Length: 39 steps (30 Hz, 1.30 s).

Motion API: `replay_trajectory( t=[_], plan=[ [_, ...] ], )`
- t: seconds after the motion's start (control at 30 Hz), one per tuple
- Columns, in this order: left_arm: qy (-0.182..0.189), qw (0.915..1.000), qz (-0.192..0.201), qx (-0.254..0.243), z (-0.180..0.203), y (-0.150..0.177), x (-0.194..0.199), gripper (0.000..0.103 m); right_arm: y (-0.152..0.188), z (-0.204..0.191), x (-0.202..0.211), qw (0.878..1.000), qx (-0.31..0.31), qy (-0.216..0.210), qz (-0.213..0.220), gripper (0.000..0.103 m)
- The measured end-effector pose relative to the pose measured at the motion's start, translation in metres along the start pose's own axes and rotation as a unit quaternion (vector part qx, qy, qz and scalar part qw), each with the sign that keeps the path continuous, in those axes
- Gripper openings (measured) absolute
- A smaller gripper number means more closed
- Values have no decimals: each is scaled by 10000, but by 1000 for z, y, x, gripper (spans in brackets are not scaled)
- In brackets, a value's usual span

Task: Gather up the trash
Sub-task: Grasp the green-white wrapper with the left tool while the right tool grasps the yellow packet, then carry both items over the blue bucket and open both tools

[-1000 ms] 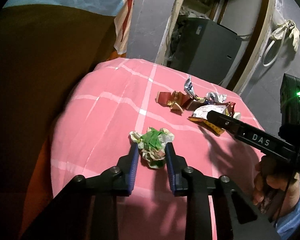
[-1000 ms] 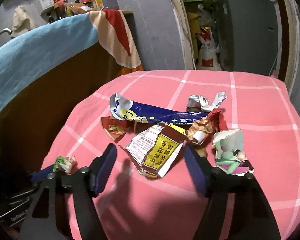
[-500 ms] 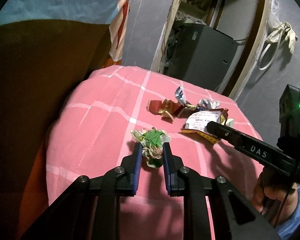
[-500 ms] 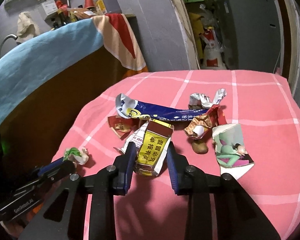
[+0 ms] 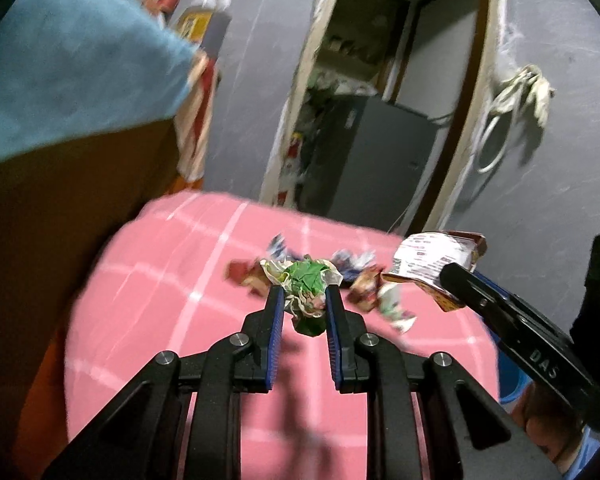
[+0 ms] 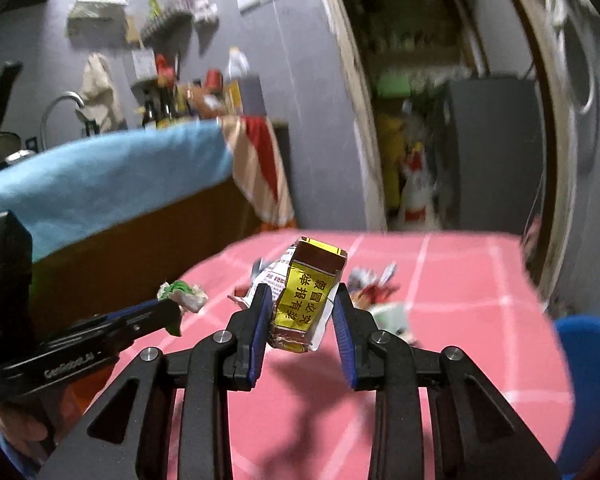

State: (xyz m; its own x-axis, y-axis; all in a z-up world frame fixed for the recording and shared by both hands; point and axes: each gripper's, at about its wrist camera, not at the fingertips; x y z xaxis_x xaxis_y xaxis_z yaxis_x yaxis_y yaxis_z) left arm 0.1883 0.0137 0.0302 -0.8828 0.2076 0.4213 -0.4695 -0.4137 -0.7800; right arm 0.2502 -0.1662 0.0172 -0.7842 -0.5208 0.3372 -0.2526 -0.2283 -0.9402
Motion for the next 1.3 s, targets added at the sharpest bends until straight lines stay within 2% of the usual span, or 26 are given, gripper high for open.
replay_trajectory(
  t=[0.17, 0.3, 0.5, 0.7, 0.87, 1.03, 1.3],
  plan=[
    [377, 9983, 386, -221, 37, -4, 7, 17, -10, 16, 41, 9967, 190, 460, 642, 28],
    [650, 9957, 533, -393, 66, -5, 7, 17, -16, 30, 67, 9917, 261, 802, 972, 28],
    [1086, 9898, 632, -666, 115, 0, -2, 17, -14, 59, 105, 9825, 279, 1348, 1256, 28],
    [1420, 9834, 570, -973, 164, 11, -17, 17, -1, 95, 138, 9721, 204, 1879, 1386, 28],
    [1615, 9789, 352, -1205, 202, 26, -39, 17, 15, 121, 157, 9656, 120, 2229, 1337, 29],
    [1711, 9756, 11, -1374, 229, 44, -64, 17, 37, 151, 167, 9625, -157, 2472, 1108, 29],
    [1619, 9702, -857, -1585, 256, 75, -110, 17, 72, 185, 163, 9613, -698, 2619, 494, 29]
  ],
)
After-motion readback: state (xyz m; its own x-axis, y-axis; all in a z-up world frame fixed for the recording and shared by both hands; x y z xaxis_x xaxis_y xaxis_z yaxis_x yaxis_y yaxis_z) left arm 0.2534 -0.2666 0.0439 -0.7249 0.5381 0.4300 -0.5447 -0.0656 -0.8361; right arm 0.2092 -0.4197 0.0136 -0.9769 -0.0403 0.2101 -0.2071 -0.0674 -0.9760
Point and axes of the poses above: each gripper's, at about its wrist camera, not at the fingertips, and x roughly against the way its jaws point, z to its right, y to its underside, and after that the axes turned 13 degrees about x, right-handed
